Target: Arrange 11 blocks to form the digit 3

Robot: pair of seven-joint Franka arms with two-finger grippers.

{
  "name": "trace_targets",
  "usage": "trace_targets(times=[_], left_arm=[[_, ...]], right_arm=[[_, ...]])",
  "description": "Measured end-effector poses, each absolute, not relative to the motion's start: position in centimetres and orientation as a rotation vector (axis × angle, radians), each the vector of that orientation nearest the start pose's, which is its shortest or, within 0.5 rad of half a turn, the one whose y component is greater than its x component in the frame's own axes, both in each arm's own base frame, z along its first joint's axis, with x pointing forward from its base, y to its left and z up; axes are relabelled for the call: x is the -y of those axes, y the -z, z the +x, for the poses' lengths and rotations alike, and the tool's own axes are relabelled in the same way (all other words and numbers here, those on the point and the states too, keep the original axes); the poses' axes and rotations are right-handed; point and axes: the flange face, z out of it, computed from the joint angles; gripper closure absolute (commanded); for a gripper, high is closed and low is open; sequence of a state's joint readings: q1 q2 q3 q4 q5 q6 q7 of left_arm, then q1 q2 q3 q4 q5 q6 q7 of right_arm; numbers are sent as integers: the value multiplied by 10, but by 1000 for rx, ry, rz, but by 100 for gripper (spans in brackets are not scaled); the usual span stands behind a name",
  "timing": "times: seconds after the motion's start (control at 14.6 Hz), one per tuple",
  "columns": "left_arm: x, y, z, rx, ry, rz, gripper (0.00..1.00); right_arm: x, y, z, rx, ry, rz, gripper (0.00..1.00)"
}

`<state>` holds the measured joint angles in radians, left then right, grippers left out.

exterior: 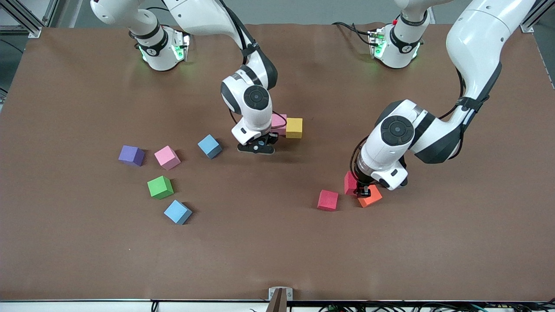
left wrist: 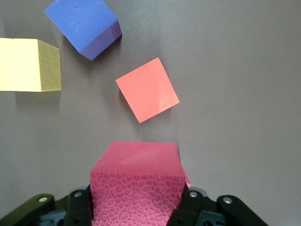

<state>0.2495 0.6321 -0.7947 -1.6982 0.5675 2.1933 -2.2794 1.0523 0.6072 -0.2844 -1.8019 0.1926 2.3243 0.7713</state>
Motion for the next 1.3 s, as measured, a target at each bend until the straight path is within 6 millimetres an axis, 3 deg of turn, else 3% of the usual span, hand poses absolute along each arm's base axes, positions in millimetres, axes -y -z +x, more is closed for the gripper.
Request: trace_targets(times=[1.3], left_arm=[[273,-319,617,2229,82,-2324,53]], right_arm=[[-467,-213,446,-142,-38,-3198,100]])
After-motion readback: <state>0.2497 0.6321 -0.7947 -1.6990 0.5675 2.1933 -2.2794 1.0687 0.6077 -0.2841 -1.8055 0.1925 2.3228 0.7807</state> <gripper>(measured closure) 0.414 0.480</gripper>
